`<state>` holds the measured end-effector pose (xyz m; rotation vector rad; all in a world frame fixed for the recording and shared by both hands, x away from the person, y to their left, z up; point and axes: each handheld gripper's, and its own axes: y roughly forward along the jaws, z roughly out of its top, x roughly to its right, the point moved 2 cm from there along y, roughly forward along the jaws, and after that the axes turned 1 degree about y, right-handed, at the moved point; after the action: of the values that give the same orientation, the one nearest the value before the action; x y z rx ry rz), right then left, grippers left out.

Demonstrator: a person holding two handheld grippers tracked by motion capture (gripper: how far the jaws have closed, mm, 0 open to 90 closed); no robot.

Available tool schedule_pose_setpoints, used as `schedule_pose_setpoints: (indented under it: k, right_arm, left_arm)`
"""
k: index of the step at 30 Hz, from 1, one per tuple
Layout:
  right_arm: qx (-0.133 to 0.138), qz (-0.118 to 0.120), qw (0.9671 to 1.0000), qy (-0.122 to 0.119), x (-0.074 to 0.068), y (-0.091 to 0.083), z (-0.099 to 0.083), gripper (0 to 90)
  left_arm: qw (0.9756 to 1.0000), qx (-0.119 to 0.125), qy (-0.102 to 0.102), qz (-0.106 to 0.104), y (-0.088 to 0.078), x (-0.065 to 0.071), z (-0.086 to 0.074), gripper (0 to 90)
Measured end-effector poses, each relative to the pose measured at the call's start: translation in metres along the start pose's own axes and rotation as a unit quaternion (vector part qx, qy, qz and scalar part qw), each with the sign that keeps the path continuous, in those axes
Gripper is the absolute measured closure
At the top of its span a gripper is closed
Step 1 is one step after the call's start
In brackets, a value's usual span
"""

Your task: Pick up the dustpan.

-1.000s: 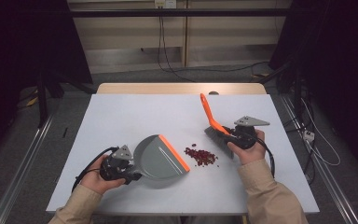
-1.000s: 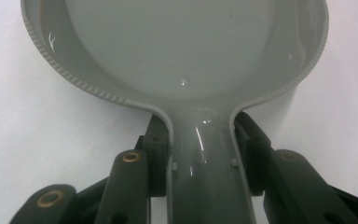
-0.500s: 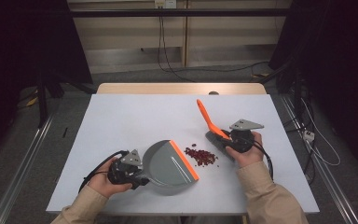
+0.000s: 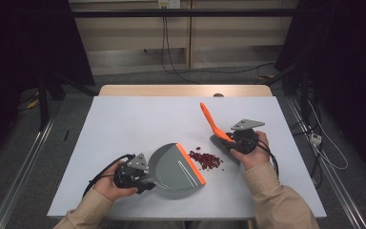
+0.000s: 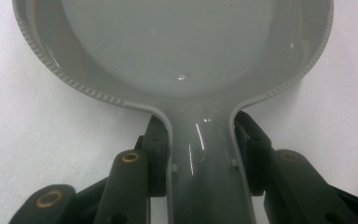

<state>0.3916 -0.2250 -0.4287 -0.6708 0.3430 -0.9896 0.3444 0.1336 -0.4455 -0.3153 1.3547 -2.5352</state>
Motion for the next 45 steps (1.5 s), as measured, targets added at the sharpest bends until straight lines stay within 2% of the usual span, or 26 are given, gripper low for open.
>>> schedule_pose_setpoints:
  k: [3,4,10,14,18,19,21,23,27,28,34,39,40,42,45]
  right_arm:
    - [0.003,-0.005,1.0,0.0,-0.003,0.001,-0.004,70.6]
    - [0.003,-0.006,1.0,0.004,-0.004,0.0,-0.005,70.7]
    - [-0.002,-0.021,0.9998,-0.005,-0.019,-0.003,-0.007,71.2]
    - [0.002,-0.026,0.9997,0.002,-0.025,-0.004,-0.009,71.2]
    - [0.01,-0.033,0.9994,0.007,-0.031,-0.003,-0.011,71.2]
    - [0.011,-0.036,0.9993,0.007,-0.032,-0.003,-0.011,71.2]
    - [0.015,-0.036,0.9992,0.013,-0.033,-0.003,-0.012,71.2]
    - [0.018,-0.035,0.9991,0.014,-0.035,-0.004,-0.012,71.2]
    - [0.024,-0.035,0.9989,0.019,-0.038,-0.005,-0.014,71.1]
    - [0.025,-0.036,0.9988,0.02,-0.039,-0.004,-0.014,71.1]
    - [0.029,-0.031,0.9987,0.027,-0.044,-0.004,-0.014,71.1]
    - [0.03,-0.032,0.9988,0.021,-0.05,-0.003,-0.014,71.1]
    - [0.033,-0.031,0.9987,0.022,-0.051,-0.003,-0.014,71.1]
    - [0.032,-0.03,0.9988,0.021,-0.053,-0.003,-0.013,71.1]
    - [0.034,-0.028,0.9988,0.022,-0.056,-0.002,-0.012,71.0]
  left_arm:
    - [1.0,-0.004,0.003,0.0,0.0,-0.001,0.0,63.3]
    - [0.9999,0.004,0.001,-0.011,0.002,-0.001,0.0,63.3]
    - [0.9999,0.001,0.005,-0.011,0.004,-0.001,0.001,63.3]
    - [0.9999,0.0,0.007,-0.012,0.004,0.0,0.002,63.2]
    - [0.9999,0.004,0.004,-0.016,0.005,0.002,0.004,63.2]
    - [0.9998,0.01,-0.005,-0.019,0.006,0.004,0.005,63.2]
    - [0.9995,0.018,-0.016,-0.021,0.008,0.006,0.006,63.2]
    - [0.9996,0.013,-0.01,-0.021,0.008,0.006,0.007,63.2]
    - [0.9995,0.014,-0.015,-0.023,0.01,0.006,0.009,63.2]
    - [0.9996,0.012,-0.01,-0.023,0.01,0.006,0.009,63.2]
    - [0.9995,0.011,-0.012,-0.027,0.011,0.005,0.011,63.2]
    - [0.9995,0.003,-0.012,-0.03,0.011,0.004,0.012,63.2]
    - [0.9994,0.0,-0.004,-0.036,0.011,0.003,0.012,63.2]
    - [0.9994,0.004,-0.009,-0.032,0.012,0.004,0.013,63.2]
    - [0.9994,0.002,-0.007,-0.033,0.013,0.003,0.014,63.2]
